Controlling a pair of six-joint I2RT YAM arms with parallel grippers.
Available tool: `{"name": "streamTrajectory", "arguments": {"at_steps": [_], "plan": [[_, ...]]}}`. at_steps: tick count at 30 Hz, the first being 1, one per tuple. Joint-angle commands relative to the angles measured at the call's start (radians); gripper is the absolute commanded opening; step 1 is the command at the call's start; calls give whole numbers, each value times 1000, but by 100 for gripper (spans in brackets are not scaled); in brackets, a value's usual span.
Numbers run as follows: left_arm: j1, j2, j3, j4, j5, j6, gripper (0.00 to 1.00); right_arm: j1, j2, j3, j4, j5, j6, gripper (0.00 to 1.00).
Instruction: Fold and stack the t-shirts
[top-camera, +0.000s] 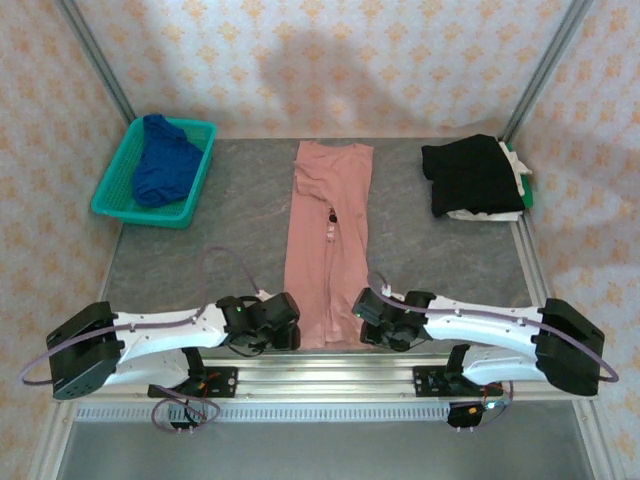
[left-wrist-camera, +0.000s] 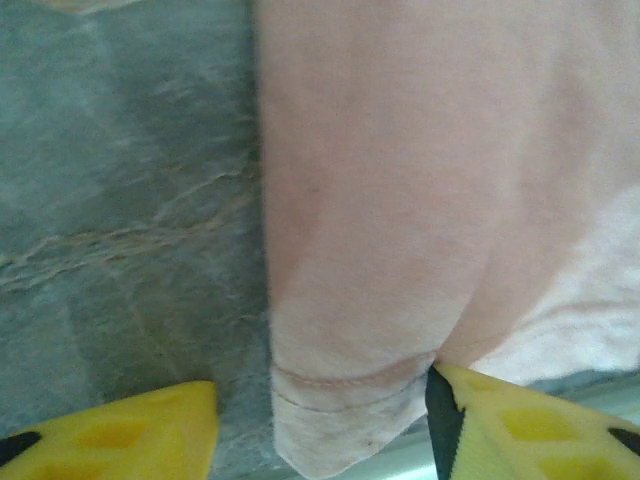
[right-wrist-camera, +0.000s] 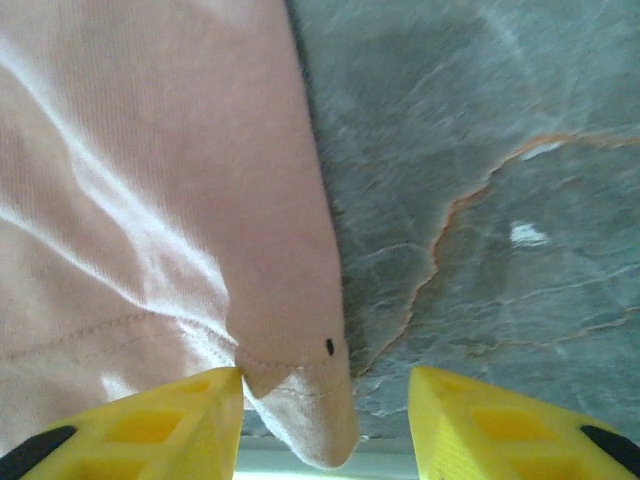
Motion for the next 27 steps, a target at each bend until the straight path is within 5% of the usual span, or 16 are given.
{"name": "streamTrajectory", "arguments": {"at_steps": [1,7,12,17,23,27], "plan": [[-14,49,9,122,-4,-22,47,5,33,66,-137,121,-26,50],[-25,58,17,110,-7,-22,25,4,78,19,3,56,-13,50],[-28,34,15,153,2,-25,17,8,91,-21,115,-4,14,45],[-28,8,37,166,8,-18,0,11,73,-4,105,-12,21,27],[-17,-83,140,30,-68,28,0,9,-32,56,-4,66,31,2],[61,-104,222,-41,-63,91,0,-62,-55,151,-96,128,-30,0]]}}
